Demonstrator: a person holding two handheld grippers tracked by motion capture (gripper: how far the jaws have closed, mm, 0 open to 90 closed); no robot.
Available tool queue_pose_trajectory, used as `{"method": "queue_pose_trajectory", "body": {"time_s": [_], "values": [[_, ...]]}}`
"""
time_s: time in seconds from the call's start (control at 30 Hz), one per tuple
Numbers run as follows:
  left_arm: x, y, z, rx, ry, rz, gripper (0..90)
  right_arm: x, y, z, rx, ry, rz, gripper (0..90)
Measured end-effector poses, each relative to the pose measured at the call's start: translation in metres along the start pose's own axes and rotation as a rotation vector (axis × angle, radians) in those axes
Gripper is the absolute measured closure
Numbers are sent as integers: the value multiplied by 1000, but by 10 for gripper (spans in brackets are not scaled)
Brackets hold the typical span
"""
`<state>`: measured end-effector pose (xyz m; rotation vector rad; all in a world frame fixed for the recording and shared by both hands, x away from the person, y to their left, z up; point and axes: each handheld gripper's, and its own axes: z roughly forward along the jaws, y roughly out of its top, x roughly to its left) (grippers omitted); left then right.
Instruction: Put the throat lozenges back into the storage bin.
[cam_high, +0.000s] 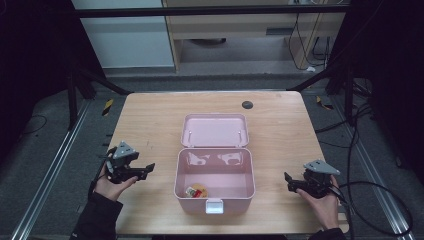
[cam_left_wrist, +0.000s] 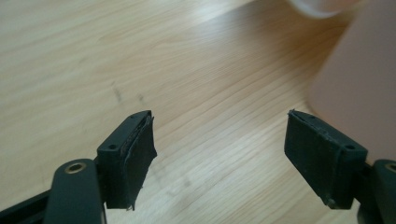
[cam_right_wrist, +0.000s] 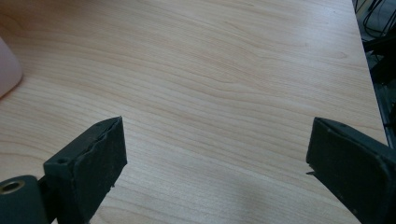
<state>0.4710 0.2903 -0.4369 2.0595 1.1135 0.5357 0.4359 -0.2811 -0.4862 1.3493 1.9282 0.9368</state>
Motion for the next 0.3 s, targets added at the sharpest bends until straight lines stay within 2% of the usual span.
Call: {"method": "queue_pose_trajectory", "body": {"time_s": [0.13, 0.2, 0.3], "values": [[7, -16, 7, 20, 60, -43, 236, 0, 0, -1, -4, -1, -4, 54], [10, -23, 9, 16, 40, -69, 227, 0, 0, -2, -7, 2, 5, 55], [14, -30, 12, 32, 75, -80, 227, -1, -1, -2, -8, 3, 4, 54]]}}
